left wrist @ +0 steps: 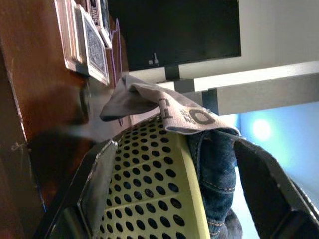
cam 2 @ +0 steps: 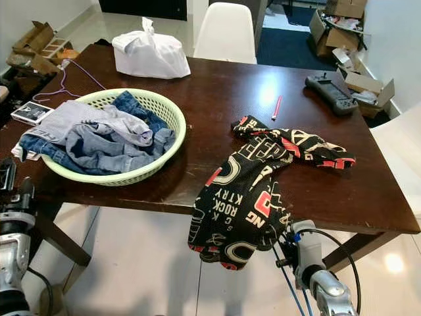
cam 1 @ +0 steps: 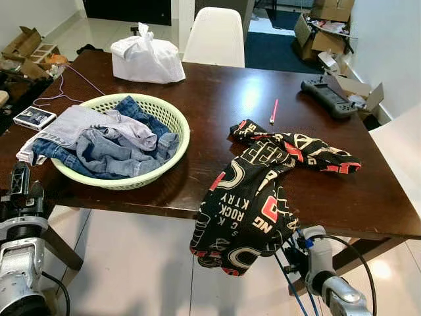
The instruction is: Hang hanger
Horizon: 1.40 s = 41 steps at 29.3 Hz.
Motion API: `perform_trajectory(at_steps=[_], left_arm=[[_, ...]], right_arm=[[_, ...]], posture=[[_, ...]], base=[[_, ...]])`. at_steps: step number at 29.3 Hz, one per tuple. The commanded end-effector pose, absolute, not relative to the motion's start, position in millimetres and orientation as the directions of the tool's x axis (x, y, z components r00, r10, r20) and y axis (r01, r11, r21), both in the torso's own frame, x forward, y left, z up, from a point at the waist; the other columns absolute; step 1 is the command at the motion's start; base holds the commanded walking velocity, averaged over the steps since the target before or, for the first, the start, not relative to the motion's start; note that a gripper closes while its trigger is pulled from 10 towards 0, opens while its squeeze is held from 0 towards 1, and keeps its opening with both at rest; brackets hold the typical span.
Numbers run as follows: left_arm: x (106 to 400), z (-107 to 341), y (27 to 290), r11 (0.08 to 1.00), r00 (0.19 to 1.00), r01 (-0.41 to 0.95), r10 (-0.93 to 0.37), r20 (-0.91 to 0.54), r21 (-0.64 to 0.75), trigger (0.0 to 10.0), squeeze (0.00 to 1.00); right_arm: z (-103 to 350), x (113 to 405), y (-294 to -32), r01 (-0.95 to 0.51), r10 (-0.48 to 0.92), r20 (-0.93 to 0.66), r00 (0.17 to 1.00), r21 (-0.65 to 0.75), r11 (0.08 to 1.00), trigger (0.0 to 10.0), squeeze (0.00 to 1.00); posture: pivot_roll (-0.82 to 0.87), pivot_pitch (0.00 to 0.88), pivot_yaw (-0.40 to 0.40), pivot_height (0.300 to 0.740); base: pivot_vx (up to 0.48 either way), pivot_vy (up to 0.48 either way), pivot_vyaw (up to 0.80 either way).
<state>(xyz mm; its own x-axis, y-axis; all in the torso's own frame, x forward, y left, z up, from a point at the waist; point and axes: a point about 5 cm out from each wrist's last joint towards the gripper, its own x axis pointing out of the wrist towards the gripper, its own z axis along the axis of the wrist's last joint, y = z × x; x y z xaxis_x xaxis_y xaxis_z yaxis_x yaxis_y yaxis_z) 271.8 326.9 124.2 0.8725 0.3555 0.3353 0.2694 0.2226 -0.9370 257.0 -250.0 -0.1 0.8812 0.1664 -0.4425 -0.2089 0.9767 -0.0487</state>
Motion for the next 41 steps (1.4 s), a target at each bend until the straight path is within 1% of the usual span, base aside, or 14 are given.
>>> perform_trajectory(at_steps=[1, 11, 13, 17, 19, 24, 30, 31, 38, 39, 41], left_arm=[[272, 124, 327, 0.227, 0.875, 0.271, 0.347, 0.338, -0.935, 10.0, 0.0], [278, 135, 338, 0.258, 0.852, 0.315, 0.348, 0.392, -0.913, 10.0, 0.0], [280, 144, 346, 0.277, 0.835, 0.341, 0.35, 0.425, -0.898, 10.0, 0.0], [280, 152, 351, 0.298, 0.817, 0.362, 0.354, 0.454, -0.883, 10.0, 0.0], [280, 152, 351, 0.298, 0.817, 0.362, 0.354, 0.454, -0.883, 10.0, 0.0], [277, 160, 355, 0.318, 0.796, 0.392, 0.352, 0.492, -0.863, 10.0, 0.0], [276, 161, 355, 0.313, 0.795, 0.406, 0.343, 0.501, -0.859, 10.0, 0.0], [276, 161, 354, 0.315, 0.795, 0.416, 0.328, 0.509, -0.853, 10.0, 0.0], [278, 166, 355, 0.329, 0.798, 0.435, 0.291, 0.528, -0.838, 10.0, 0.0], [279, 169, 355, 0.338, 0.796, 0.439, 0.284, 0.535, -0.832, 0.0, 0.0], [279, 169, 355, 0.338, 0.796, 0.439, 0.284, 0.535, -0.832, 0.0, 0.0]], right_arm=[[3, 257, -254, -0.201, 0.157, -0.428, 0.89, -0.059, 0.978, 10.0, 0.0], [5, 256, -257, -0.201, 0.155, -0.423, 0.893, -0.066, 0.977, 10.0, 0.0], [6, 255, -261, -0.202, 0.153, -0.423, 0.893, -0.073, 0.977, 10.0, 0.0], [8, 254, -267, -0.201, 0.146, -0.424, 0.894, -0.087, 0.976, 10.0, 0.0], [8, 254, -267, -0.201, 0.146, -0.424, 0.894, -0.087, 0.976, 10.0, 0.0], [10, 248, -278, -0.201, 0.134, -0.43, 0.893, -0.113, 0.973, 10.0, 0.0], [11, 246, -282, -0.201, 0.131, -0.434, 0.892, -0.12, 0.972, 10.0, 0.0], [11, 243, -286, -0.201, 0.128, -0.436, 0.891, -0.126, 0.972, 10.0, 0.0], [10, 230, -295, -0.194, 0.117, -0.44, 0.891, -0.136, 0.971, 10.0, 0.0], [9, 227, -297, -0.193, 0.114, -0.444, 0.889, -0.137, 0.972, 10.0, 0.0], [9, 227, -297, -0.193, 0.114, -0.444, 0.889, -0.137, 0.972, 10.0, 0.0]], posture=[[0.03, 0.166, -0.065, 0.74], [0.02, 0.183, -0.077, 0.74], [0.0, 0.198, -0.086, 0.74], [-0.01, 0.218, -0.101, 0.74], [-0.01, 0.218, -0.101, 0.74], [-0.03, 0.24, -0.133, 0.74], [-0.03, 0.248, -0.137, 0.74], [-0.04, 0.266, -0.14, 0.74], [-0.06, 0.287, -0.144, 0.74], [-0.06, 0.293, -0.145, 0.74], [-0.06, 0.293, -0.145, 0.74]], base=[[0.0, 0.0, 0.0], [0.0, 0.0, 0.0], [0.0, 0.0, 0.0], [0.0, 0.0, 0.0], [0.0, 0.0, 0.0], [0.0, 0.0, 0.0], [0.0, 0.0, 0.0], [0.0, 0.0, 0.0], [0.0, 0.0, 0.0], [0.0, 0.0, 0.0], [0.0, 0.0, 0.0]])
